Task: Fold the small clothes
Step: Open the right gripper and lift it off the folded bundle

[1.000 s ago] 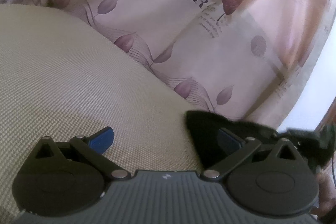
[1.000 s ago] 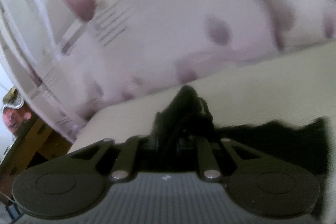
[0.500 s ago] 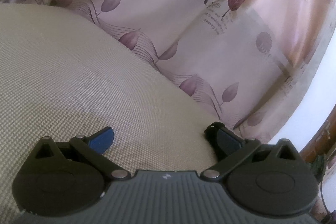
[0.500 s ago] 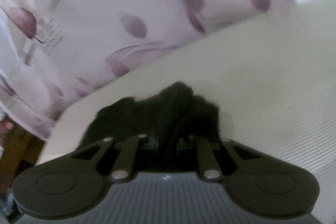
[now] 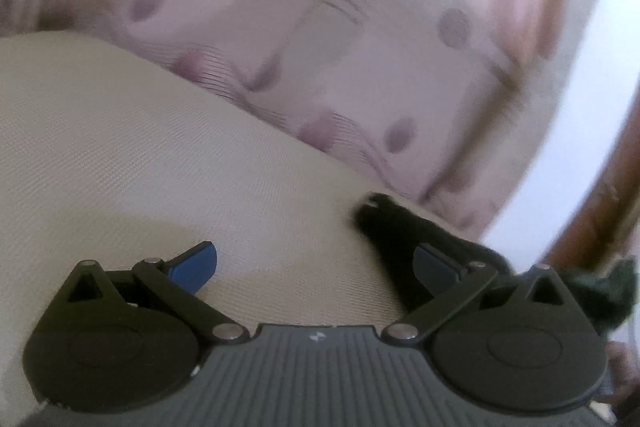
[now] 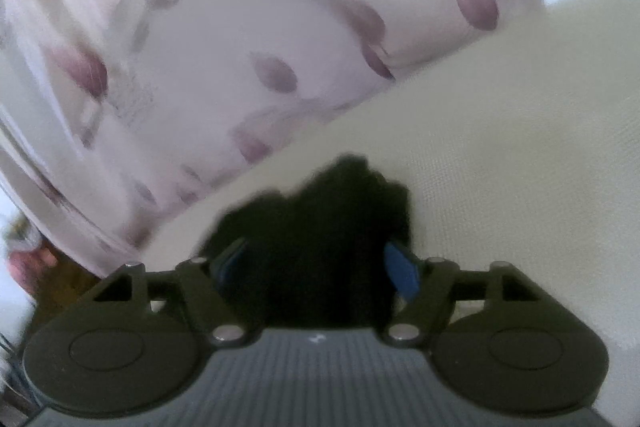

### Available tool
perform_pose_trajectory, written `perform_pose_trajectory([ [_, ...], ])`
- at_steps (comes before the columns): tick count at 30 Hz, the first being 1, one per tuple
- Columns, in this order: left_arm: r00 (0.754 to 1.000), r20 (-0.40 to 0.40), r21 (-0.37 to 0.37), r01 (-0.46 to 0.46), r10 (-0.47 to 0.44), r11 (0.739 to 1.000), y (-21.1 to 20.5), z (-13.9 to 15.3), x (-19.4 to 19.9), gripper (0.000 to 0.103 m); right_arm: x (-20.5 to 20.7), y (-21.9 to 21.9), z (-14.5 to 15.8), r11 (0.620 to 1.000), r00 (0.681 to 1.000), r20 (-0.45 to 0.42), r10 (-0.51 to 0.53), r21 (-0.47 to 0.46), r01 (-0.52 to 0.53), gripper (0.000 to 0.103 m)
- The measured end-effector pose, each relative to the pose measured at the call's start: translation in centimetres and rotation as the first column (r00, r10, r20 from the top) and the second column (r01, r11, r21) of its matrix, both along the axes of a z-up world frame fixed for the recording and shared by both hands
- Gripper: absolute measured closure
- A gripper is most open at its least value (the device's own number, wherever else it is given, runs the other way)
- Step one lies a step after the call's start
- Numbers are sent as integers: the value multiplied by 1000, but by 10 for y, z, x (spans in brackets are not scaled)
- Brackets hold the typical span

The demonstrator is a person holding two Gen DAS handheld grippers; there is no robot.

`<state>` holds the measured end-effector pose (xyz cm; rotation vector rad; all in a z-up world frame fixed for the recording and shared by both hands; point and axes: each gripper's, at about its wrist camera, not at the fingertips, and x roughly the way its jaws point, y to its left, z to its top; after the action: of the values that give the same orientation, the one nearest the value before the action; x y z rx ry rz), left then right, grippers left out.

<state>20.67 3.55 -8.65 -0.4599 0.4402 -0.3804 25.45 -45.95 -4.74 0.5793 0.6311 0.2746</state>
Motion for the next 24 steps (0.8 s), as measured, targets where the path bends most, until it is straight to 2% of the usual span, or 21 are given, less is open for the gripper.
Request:
perform_pose_trajectory([
  [1,1000,1,-21,10,-10,1000,-6,3,-1,0,-2,6,-3,999,1000,-22,13,-42,-14,41],
  [2,1000,6,-44,14,-14,999,-14,6,-1,0,-4,10,-6,998,999,-36,22,-60,-24,67],
  [3,1000,13,-57,14,-14,998,-20,9,-2,0,-6,15,-8,998,999,-40,28,-63,-31,74],
  [4,1000,17,-67,15,-14,998,-27,13,-1,0,-7,20,-7,998,999,-28,24,-63,-26,76],
  [6,999,34,-86,37,-35,996,-42,21,2,0,-7,30,-3,999,1000,13,23,-28,-23,76],
  [7,997,51,-79,57,-53,995,-50,25,4,0,-3,34,-2,998,999,24,48,50,-49,76],
  [8,996,66,-56,70,-67,996,-58,28,5,0,-1,38,-1,992,997,37,67,107,-71,76],
  [9,993,80,-19,84,-82,996,-68,32,5,0,0,41,1,989,996,51,71,124,-76,76],
  [10,991,87,11,101,-101,995,-76,34,6,0,0,41,0,992,996,52,66,103,-71,76],
  [12,984,97,61,145,-150,988,-92,34,5,0,1,31,-13,999,1000,3,22,49,-22,75],
  [13,981,101,87,156,-164,984,-98,33,4,0,2,21,-26,997,999,-47,14,78,-10,75],
  [15,978,107,140,166,-181,976,-111,29,2,0,-1,2,-40,980,997,-70,8,199,6,72],
  [17,976,112,173,168,-188,971,-119,27,1,0,-9,-9,-33,976,999,-33,-44,213,50,56],
  [18,976,114,186,163,-186,969,-123,27,1,0,-14,-13,-27,976,997,-3,-75,207,74,52],
  [21,972,130,197,168,-196,966,-128,30,1,0,-28,-19,-4,973,986,96,-135,202,113,50],
  [24,974,155,243,122,-163,962,-143,36,7,0,-33,-1,20,987,982,177,-67,154,40,50],
])
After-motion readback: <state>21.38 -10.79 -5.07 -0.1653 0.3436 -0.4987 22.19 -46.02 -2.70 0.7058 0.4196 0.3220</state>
